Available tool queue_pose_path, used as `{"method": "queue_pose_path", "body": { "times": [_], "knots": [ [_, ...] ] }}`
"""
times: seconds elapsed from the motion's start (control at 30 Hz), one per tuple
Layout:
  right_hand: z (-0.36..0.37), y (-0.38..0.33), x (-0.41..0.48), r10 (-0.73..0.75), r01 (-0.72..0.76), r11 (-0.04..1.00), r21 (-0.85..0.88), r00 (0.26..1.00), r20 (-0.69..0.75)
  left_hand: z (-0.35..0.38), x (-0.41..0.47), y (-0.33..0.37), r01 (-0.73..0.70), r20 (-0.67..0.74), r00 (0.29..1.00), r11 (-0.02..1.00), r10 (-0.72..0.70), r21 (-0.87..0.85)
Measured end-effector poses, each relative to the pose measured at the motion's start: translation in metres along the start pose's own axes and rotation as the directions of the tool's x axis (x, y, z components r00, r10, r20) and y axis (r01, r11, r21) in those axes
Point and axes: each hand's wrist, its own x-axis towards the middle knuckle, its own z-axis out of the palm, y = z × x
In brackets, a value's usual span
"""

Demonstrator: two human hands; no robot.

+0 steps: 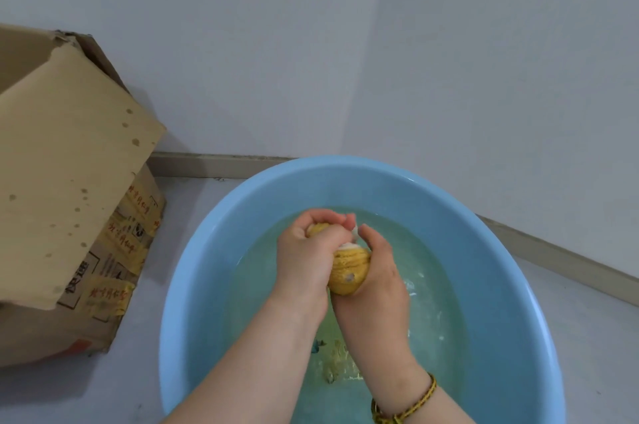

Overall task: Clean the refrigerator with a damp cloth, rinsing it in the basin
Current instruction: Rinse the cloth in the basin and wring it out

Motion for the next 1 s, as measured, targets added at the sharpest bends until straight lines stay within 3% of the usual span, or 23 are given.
{"method": "queue_pose_path", "body": {
  "times": [0.07,0.17,0.37,0.6,0.73,0.87,1.0],
  "knots": [
    [-0.003,0.000,0.002,0.071,-0.079,0.986,0.145,0.996,0.058,0.003,-0.002,0.003,-0.140,0.065,0.989,0.986,0.134,0.086],
    [-0.002,0.001,0.007,0.101,-0.133,0.973,0.191,0.980,0.173,0.003,0.001,0.005,-0.223,0.173,0.965,0.962,0.195,0.156],
    [-0.008,0.001,0.010,0.104,-0.291,0.887,0.358,0.882,0.459,0.003,0.002,0.003,-0.231,0.298,0.945,0.917,0.133,0.324],
    [-0.012,0.005,0.015,0.024,-0.284,0.840,0.462,0.871,0.491,0.002,0.002,0.011,-0.155,0.387,0.921,0.955,0.048,0.251],
    [-0.011,0.010,0.019,0.051,-0.333,0.846,0.416,0.828,0.558,-0.003,0.009,0.008,-0.079,0.368,0.930,0.962,-0.024,0.262],
    [-0.026,0.007,0.032,0.190,-0.459,0.839,0.292,0.751,0.632,-0.005,0.009,0.016,0.063,0.280,0.954,0.983,-0.110,0.172],
    [-0.066,-0.025,0.045,0.259,-0.490,0.818,0.300,0.781,0.569,0.006,-0.017,0.056,0.217,0.114,0.962,0.950,-0.247,0.226]
  ]
}}
